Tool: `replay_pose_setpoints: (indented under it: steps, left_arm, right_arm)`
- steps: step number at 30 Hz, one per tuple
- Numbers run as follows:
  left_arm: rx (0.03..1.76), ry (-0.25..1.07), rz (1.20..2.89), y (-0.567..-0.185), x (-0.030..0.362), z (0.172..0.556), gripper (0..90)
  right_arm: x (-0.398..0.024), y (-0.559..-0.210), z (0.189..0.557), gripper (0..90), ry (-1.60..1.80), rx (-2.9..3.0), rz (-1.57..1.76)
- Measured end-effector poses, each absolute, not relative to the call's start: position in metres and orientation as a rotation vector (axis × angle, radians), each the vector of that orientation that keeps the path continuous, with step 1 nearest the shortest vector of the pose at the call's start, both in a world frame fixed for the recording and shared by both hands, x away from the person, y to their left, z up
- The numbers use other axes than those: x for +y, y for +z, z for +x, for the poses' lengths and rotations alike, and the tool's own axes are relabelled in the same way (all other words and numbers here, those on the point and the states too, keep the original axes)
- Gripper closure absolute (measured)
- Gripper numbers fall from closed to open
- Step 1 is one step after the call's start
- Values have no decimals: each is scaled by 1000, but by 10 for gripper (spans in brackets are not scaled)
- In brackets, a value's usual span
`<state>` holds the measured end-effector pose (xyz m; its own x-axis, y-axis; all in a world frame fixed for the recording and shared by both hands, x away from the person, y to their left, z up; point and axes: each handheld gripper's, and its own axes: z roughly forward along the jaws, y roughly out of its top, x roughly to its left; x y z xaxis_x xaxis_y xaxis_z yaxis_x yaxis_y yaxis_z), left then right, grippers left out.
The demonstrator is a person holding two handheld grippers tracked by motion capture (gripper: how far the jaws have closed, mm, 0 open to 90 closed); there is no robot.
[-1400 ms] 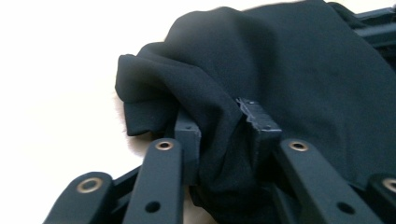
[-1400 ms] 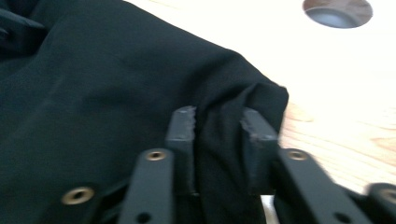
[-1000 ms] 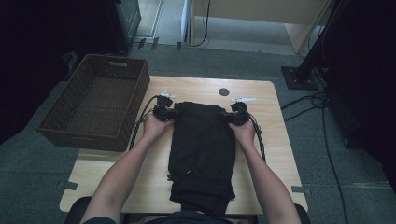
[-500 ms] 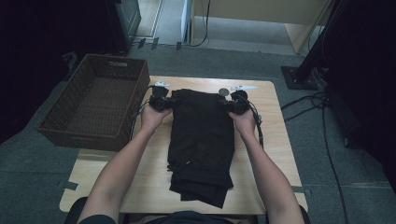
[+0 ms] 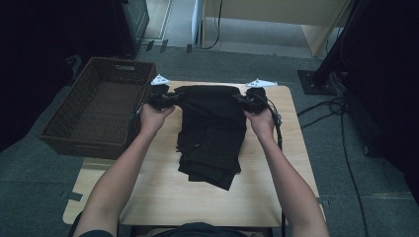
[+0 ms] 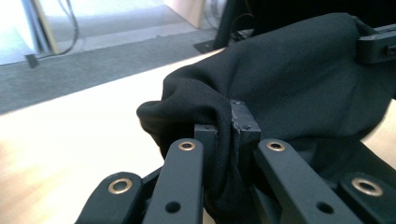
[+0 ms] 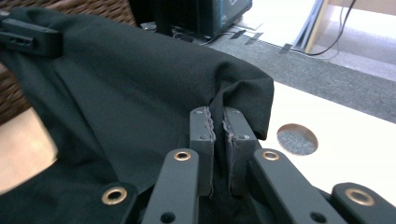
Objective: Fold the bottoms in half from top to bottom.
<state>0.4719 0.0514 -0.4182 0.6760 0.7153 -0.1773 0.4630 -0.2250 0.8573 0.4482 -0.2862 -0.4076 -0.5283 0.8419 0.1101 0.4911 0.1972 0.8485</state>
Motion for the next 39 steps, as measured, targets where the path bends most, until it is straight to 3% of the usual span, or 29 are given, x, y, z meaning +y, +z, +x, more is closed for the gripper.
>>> replay_pose_setpoints:
  steps: [11, 14, 18, 27, 39]
  left_arm:
    - [851, 197, 1930, -429, 60, 402, 844]
    - [871, 129, 2009, -453, 58, 387, 843]
    - [895, 69, 2063, -474, 54, 381, 842]
    - [931, 46, 2117, -496, 45, 389, 841]
    - [1027, 98, 2049, -501, 37, 432, 840]
  right_arm:
    - [-287, -417, 357, 844, 1279, 2177, 1155]
    - [-286, -448, 331, 844, 1241, 2245, 1195]
    - [-282, -478, 323, 844, 1170, 2322, 1244]
    - [-274, -502, 336, 845, 1103, 2343, 1259]
    - [-279, -508, 416, 818, 1130, 2244, 1285]
